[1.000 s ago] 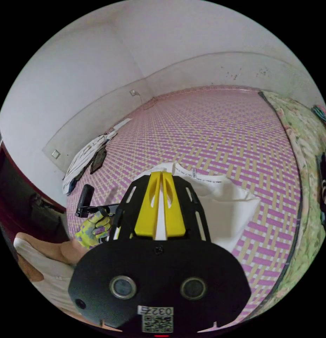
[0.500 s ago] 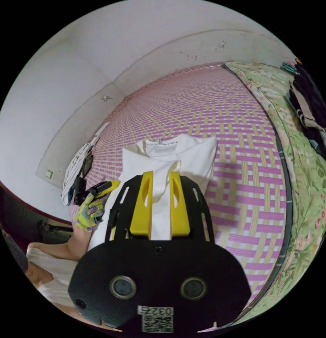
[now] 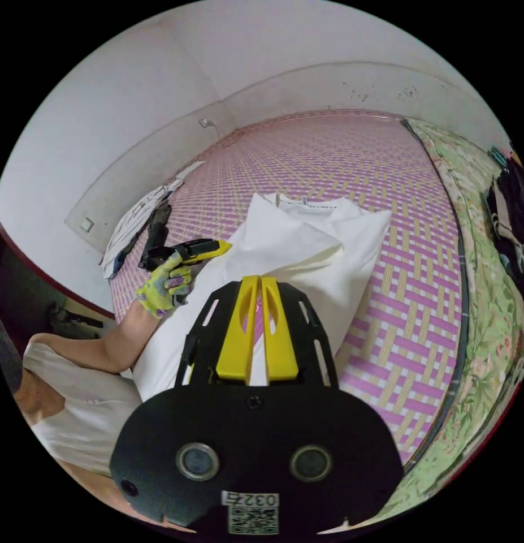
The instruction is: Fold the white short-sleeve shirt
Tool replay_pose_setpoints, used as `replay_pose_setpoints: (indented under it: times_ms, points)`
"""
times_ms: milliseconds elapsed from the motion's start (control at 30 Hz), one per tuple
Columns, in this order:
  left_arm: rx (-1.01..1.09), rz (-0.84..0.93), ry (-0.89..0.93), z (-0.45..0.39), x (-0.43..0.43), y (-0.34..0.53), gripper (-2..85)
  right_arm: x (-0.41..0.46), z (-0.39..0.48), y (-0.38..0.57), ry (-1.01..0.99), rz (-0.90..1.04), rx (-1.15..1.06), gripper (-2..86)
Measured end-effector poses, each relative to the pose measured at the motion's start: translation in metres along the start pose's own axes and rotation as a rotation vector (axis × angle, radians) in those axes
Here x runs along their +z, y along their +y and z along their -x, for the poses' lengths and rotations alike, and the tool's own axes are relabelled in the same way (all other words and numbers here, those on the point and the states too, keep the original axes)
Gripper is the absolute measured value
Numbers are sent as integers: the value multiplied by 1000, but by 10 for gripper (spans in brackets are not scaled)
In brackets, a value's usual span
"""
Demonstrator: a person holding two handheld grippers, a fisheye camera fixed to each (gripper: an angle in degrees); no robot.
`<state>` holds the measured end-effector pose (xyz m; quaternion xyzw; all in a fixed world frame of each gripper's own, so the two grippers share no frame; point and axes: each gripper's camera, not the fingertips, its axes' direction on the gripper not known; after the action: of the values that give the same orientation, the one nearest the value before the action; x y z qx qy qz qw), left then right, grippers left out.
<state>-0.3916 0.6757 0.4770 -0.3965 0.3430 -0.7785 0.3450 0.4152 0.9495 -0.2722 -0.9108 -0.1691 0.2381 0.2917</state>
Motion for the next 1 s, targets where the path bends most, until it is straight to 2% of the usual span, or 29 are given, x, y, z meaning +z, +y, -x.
replay_pose_setpoints:
  times_ms: [133, 200, 367, 467, 567, 700, 800, 933, 1000]
  points:
    - [25, 20, -29, -7, 7, 3, -9, 33, 0, 20, 10, 231, 16, 1]
    - [38, 20, -44, -10, 10, 5, -9, 28, -3, 22, 135, 163, 55, 36]
    - [50, 17, -32, -10, 15, 8, -9, 18, -18, -8, 141, -40, 54, 53]
    - [52, 46, -25, -8, 24, 10, -9, 37, -60, -31, 103, -34, 122, 63]
    - [66, 49, -34, -9, 30, 13, -9, 61, -64, -48, -58, -32, 43, 66]
    - [67, 56, -45, -5, 39, 17, -9, 101, 17, -80, -98, 14, -282, 43]
    - [67, 55, -48, -1, 43, 20, -9, 136, 64, -108, -150, 77, -414, 21]
    - [54, 65, -71, 8, 48, 22, -9, 189, 67, -140, 16, 202, -405, -3]
    - [48, 76, -84, 14, 53, 25, -9, 209, 37, -153, 47, 232, -296, -8]
